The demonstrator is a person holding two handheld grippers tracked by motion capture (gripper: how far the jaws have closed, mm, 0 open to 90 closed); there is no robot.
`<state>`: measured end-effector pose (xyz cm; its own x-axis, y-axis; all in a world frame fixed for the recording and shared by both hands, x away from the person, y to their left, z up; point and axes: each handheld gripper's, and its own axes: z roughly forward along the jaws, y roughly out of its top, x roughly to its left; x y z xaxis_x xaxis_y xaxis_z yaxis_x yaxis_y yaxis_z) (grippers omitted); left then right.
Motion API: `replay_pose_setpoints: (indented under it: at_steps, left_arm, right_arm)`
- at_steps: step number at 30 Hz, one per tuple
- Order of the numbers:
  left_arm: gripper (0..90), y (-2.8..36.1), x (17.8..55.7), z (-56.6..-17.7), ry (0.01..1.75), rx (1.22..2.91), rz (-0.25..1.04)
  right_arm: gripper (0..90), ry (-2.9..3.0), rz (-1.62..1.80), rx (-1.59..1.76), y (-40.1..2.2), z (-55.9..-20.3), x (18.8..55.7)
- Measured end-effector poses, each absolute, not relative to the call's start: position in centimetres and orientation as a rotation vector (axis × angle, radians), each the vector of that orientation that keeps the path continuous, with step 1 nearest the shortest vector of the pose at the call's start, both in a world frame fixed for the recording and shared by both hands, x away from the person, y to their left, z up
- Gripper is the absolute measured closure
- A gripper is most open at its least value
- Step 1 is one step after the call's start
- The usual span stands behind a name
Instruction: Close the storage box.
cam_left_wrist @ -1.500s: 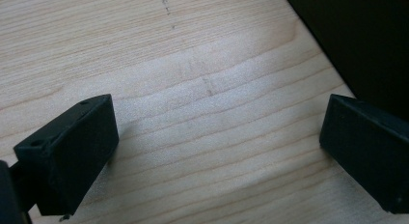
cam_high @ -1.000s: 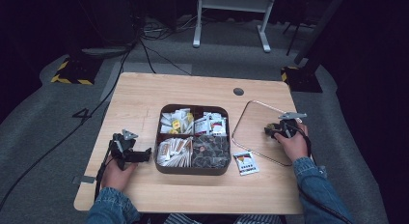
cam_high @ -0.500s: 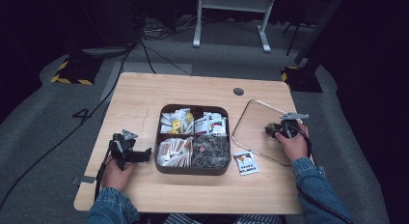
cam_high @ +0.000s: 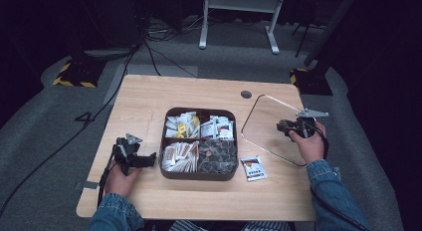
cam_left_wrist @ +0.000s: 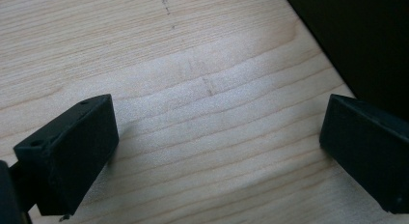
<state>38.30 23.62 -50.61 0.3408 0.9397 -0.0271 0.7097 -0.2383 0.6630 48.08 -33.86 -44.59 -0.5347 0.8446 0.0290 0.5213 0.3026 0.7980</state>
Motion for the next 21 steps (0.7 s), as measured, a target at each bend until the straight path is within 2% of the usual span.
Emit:
replay_pose_setpoints:
  at_steps: [21]
  left_arm:
    - [0.4,23.6,38.3,-50.6,1.436,2.028,0.513]
  right_arm:
    - [58.9,2.150,1.205,1.122,-32.9,-39.6,46.1]
